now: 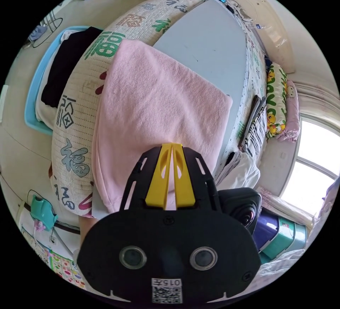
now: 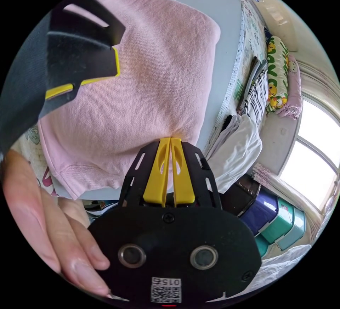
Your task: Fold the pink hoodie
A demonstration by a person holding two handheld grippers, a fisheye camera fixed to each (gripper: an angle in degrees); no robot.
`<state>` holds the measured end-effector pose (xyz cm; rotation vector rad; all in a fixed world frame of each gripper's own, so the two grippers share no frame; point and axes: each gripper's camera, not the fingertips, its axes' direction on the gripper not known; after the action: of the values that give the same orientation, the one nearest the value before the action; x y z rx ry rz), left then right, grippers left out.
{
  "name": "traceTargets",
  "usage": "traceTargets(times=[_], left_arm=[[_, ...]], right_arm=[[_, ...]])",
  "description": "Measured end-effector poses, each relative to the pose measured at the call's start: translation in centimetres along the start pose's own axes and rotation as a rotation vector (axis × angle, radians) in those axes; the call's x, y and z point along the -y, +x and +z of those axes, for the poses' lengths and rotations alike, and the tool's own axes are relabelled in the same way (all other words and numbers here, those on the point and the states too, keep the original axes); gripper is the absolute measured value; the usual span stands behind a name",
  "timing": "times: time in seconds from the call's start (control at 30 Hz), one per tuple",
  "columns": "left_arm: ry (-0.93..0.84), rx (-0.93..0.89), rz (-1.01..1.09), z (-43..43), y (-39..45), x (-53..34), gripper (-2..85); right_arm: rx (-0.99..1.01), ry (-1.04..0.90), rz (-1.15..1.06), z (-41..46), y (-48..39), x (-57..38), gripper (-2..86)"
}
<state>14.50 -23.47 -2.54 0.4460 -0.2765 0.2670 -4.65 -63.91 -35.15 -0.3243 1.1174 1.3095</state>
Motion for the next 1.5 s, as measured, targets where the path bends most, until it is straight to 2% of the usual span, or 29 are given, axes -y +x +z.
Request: traceTargets(times=[0.67, 1.5], left_arm=[[-0.015, 0.041, 0.025, -2.0, 1.1, -1.5, -0.4], [-0.03, 0.067, 0.04, -1.6, 3.5, -2.3, -0.4]], right_arm=[[0.014, 0.005, 0.027, -1.6, 3.6, 1.4, -0.5], [0.035, -0.006, 0.039, -0.2, 3.3, -1.1, -0.5]])
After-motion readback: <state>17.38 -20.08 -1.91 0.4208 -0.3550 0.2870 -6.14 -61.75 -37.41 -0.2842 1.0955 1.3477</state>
